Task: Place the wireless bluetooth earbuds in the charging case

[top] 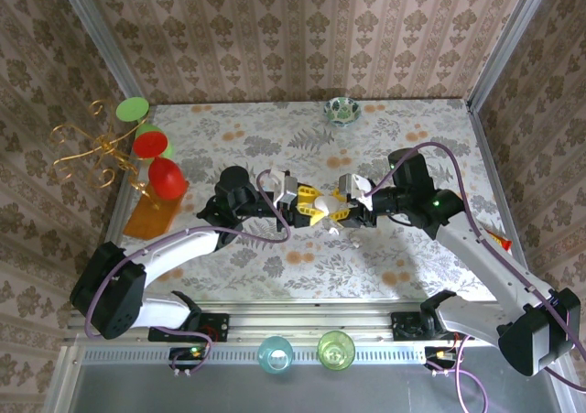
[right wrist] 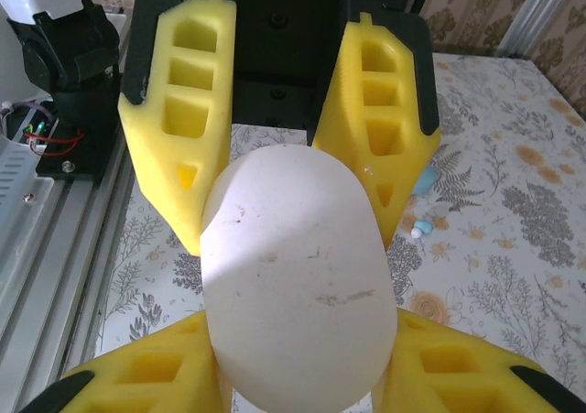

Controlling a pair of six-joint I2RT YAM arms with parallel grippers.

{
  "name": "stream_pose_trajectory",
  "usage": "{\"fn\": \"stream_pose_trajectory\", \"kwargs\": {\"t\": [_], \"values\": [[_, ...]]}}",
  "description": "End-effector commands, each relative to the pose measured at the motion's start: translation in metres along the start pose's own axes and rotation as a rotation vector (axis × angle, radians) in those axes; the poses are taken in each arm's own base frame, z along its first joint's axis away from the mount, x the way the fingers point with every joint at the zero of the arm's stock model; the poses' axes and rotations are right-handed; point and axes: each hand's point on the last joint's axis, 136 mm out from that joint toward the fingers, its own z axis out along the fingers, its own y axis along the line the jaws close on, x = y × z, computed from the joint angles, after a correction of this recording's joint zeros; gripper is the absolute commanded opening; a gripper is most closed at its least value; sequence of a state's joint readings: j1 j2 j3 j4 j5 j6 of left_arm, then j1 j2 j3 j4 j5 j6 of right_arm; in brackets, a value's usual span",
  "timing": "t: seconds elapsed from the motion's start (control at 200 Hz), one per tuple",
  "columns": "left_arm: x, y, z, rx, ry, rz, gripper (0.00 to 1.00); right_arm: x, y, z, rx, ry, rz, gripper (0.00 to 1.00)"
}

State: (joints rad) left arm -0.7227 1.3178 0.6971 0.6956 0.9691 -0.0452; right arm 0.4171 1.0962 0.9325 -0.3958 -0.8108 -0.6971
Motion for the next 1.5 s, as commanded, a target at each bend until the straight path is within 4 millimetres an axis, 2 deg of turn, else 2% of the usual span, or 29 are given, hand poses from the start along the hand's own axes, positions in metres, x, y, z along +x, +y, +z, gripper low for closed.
{"fn": "stream_pose_trajectory", "kwargs": {"t": [0.0,0.055,0.16,0.23,0.63,1.02,1.495], "values": [[-0.021,0.002,0.001,0.004,-0.046,0.039,0.35,-0.011,0.003,-0.006,-0.009,-0.020,-0.013,0.36],[-0.023,0.002,0.001,0.002,-0.051,0.040,0.40,-0.011,0.002,-0.006,-0.003,-0.020,-0.009,0.34],[-0.023,0.003,0.000,-0.015,-0.052,0.043,0.57,-0.011,0.000,-0.007,0.008,-0.021,0.001,0.34],[-0.019,0.005,-0.001,-0.027,-0.047,0.039,0.64,-0.011,-0.001,-0.007,0.010,-0.020,0.009,0.33],[-0.003,0.006,0.003,-0.041,0.003,0.033,0.75,-0.019,-0.010,-0.007,0.038,-0.040,0.023,0.33],[0.003,0.009,0.005,-0.041,0.014,0.033,0.67,-0.024,-0.015,-0.004,0.040,-0.059,0.034,0.32],[-0.004,0.010,0.006,-0.044,0.000,0.042,0.53,-0.021,-0.013,-0.002,0.022,-0.052,0.043,0.32]]}}
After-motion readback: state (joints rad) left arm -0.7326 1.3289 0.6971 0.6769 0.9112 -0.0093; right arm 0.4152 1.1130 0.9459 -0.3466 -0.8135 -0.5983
